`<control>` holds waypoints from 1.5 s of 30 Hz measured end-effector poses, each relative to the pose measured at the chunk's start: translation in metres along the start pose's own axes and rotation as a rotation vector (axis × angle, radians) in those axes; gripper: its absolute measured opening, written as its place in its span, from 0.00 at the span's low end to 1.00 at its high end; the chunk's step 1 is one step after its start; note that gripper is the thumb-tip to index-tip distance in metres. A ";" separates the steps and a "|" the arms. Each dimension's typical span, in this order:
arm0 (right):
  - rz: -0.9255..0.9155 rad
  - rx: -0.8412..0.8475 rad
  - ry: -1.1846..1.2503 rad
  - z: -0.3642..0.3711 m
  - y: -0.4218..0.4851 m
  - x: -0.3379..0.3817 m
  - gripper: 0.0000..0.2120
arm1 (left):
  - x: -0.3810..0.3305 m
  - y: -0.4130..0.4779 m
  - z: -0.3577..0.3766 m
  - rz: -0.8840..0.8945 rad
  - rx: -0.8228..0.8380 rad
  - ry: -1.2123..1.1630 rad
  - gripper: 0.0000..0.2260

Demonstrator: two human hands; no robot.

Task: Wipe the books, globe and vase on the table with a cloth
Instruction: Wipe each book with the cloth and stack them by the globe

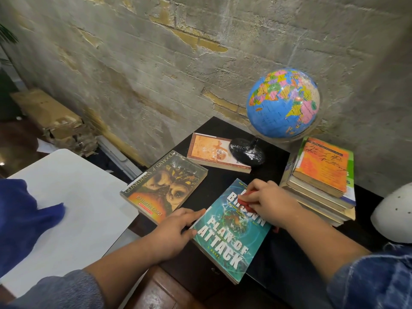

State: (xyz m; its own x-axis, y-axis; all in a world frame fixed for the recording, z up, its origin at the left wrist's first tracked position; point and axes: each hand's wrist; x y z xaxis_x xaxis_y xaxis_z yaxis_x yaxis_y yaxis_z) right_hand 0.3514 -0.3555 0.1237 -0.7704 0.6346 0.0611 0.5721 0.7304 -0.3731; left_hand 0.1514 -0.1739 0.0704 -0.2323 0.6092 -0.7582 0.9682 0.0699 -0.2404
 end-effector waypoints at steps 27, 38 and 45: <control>0.261 -0.194 0.100 0.036 -0.053 0.029 0.17 | 0.000 -0.002 0.000 0.000 0.004 -0.034 0.23; 0.093 -0.164 0.111 0.032 -0.041 0.034 0.14 | -0.001 -0.002 -0.001 0.004 -0.012 -0.013 0.23; 0.060 -0.144 0.111 0.024 -0.031 0.027 0.15 | -0.003 -0.002 -0.003 0.004 0.016 0.020 0.23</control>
State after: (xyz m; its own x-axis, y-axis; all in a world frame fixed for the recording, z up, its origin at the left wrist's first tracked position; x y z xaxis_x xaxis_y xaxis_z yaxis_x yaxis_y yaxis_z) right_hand 0.3063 -0.3675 0.1145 -0.7024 0.6963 0.1473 0.6565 0.7139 -0.2436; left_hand 0.1502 -0.1738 0.0752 -0.2263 0.6248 -0.7473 0.9674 0.0547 -0.2473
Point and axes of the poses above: each hand's wrist, its own y-axis towards the middle knuckle, its own z-axis out of the palm, x = y × z, and after that the axes turned 8 degrees about x, right-handed
